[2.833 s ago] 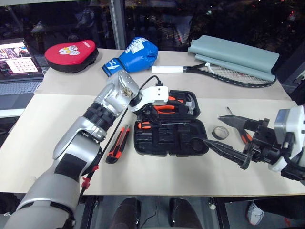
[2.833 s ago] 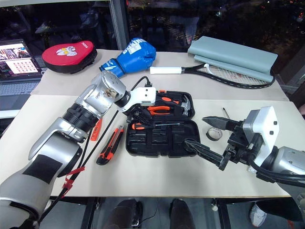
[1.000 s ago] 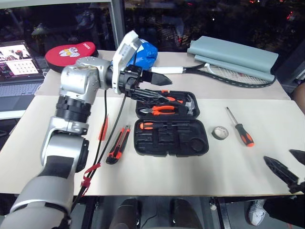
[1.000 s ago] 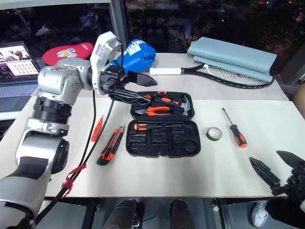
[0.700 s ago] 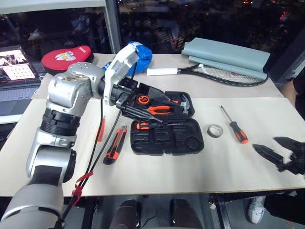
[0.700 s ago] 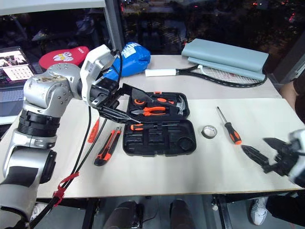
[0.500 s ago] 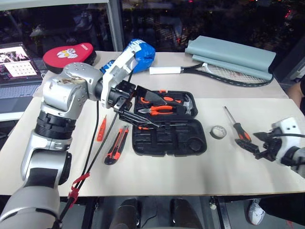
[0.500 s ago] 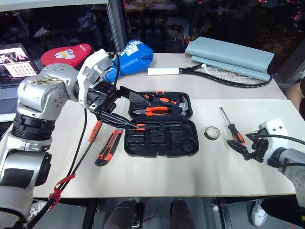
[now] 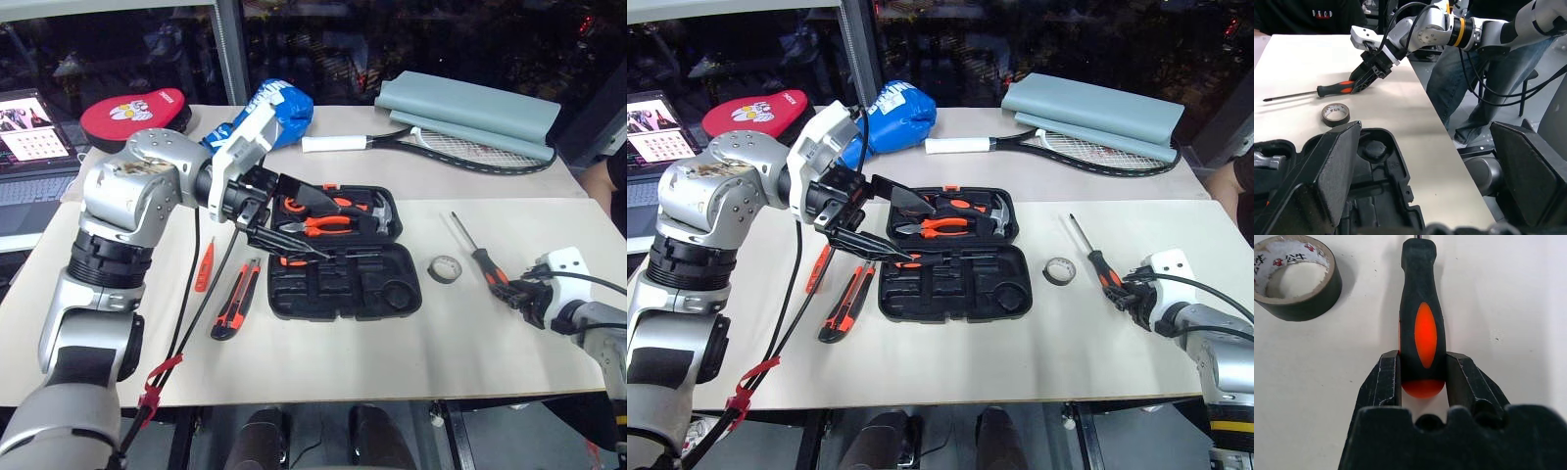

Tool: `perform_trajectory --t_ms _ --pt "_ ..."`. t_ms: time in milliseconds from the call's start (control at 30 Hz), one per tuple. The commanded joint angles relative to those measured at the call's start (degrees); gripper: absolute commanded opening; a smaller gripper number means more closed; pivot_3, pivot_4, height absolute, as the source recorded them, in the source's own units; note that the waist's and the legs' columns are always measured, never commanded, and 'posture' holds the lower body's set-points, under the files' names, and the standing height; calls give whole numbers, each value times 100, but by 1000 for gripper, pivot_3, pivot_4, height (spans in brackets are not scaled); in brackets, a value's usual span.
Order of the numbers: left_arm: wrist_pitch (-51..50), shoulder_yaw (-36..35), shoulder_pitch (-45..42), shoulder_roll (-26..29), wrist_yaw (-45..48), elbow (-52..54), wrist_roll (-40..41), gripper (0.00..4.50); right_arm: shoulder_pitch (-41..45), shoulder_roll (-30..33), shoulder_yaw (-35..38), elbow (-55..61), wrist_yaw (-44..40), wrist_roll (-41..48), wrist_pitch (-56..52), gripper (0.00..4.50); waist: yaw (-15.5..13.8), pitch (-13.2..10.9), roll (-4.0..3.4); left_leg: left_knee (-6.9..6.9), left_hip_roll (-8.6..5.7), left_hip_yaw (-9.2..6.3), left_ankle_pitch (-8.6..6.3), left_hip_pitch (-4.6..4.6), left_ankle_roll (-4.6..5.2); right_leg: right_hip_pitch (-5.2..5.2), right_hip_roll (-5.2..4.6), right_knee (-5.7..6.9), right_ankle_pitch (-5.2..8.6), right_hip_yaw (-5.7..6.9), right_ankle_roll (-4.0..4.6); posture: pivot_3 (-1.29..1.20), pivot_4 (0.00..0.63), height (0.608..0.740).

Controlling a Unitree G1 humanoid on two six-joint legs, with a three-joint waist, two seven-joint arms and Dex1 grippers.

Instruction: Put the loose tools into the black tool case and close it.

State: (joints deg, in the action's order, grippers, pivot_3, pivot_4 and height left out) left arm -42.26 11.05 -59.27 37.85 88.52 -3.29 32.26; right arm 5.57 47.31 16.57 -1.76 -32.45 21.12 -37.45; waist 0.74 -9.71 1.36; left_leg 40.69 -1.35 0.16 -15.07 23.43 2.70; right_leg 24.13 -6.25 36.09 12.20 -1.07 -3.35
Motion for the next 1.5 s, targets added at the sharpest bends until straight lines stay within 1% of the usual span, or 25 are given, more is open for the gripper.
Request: perform_trajectory --t_ms 33,133,200,267,367,433,533,600,700,900,1133,1333,1400,1433,1500 --pt "170 -74 -14 66 8 -13 -73 4500 -39 98 747 714 -79 318 -10 964 -4 -1 -1 0 0 0 0 0 0 0 0 0 0 0 0 0 150 736" --pt "229 -80 63 185 28 -55 -173 4500 82 408 860 1423 -632 686 -17 964 14 0 -6 0 0 0 0 0 0 -1 0 -1 0 -1 0 0 150 736" --pt "340 -85 155 330 112 -70 -254 4500 486 783 525 1760 -1249 921 -35 963 54 -1 -8 -2 2 6 0 -8 1 -1 2 1 0 -12 -1 0 150 736" --pt "411 -92 206 425 142 -121 -325 4500 1001 1083 -42 1794 -1860 898 126 963 118 -7 -16 -3 7 10 0 -12 0 0 7 1 -2 -14 2 0 150 736" --pt "543 -32 260 617 278 -260 -477 4500 2123 1257 -1257 1404 -2901 474 555 963 149 -9 -12 -4 21 9 1 -23 -1 -8 20 -2 -5 -11 8 0 150 736" --pt "654 14 304 731 371 -318 -561 4500 2633 1215 -1836 991 -3415 94 1031 963 135 -11 -9 -4 22 5 3 -22 -5 -8 24 -3 -5 -5 8 0 150 736" --pt "660 37 355 871 398 -323 -563 4500 3082 1113 -2449 326 -4055 -455 1948 963 64 -13 -9 -2 15 7 3 -8 -5 2 18 -3 -5 -6 8 0 150 736" --pt "626 -5 410 962 395 -267 -567 4500 3302 983 -2822 -185 -4374 -885 2751 963 31 -13 -9 2 8 10 2 4 -4 14 8 -3 -5 -6 2 0 150 736" --pt "609 -43 426 1011 368 -266 -594 4500 3596 720 -3103 -850 -4502 -1320 3439 963 0 -14 -10 3 3 10 1 11 -3 20 5 -5 -3 -4 -3 0 150 736" --pt "588 -84 369 1026 286 -275 -616 4500 3989 343 -3339 -1984 -4530 -1956 4466 963 4 -16 -11 1 2 8 0 20 -4 26 4 -5 -2 1 -3 0 150 736" --pt "529 -88 394 944 185 -119 -567 4500 4095 100 -3318 -2470 -4455 -2239 4565 963 17 -17 -11 2 2 6 1 18 -5 25 4 -3 -2 2 -2 0 150 736" --pt "539 -67 393 906 181 -74 -570 4500 4115 -7 -3234 -2420 -4507 -2199 4414 963 20 -17 -11 3 2 7 2 10 -7 21 4 0 -2 1 -1 0 150 736" --pt "584 -39 338 863 189 -142 -604 4500 4065 -27 -3186 -2230 -4512 -2121 4295 1966 20 -16 -11 2 2 6 2 9 -8 21 5 2 -2 1 0 0 150 736" --pt "606 -26 325 845 192 -166 -618 4500 4032 -18 -3153 -2133 -4496 -2096 4254 2215 21 -17 -11 2 2 6 3 9 -8 21 5 3 -2 1 0 0 150 736" --pt "648 -12 306 808 198 -204 -645 4500 3997 38 -3045 -1935 -4486 -2020 4130 2889 19 -17 -11 2 2 6 3 9 -8 21 5 3 -2 0 0 0 150 736"
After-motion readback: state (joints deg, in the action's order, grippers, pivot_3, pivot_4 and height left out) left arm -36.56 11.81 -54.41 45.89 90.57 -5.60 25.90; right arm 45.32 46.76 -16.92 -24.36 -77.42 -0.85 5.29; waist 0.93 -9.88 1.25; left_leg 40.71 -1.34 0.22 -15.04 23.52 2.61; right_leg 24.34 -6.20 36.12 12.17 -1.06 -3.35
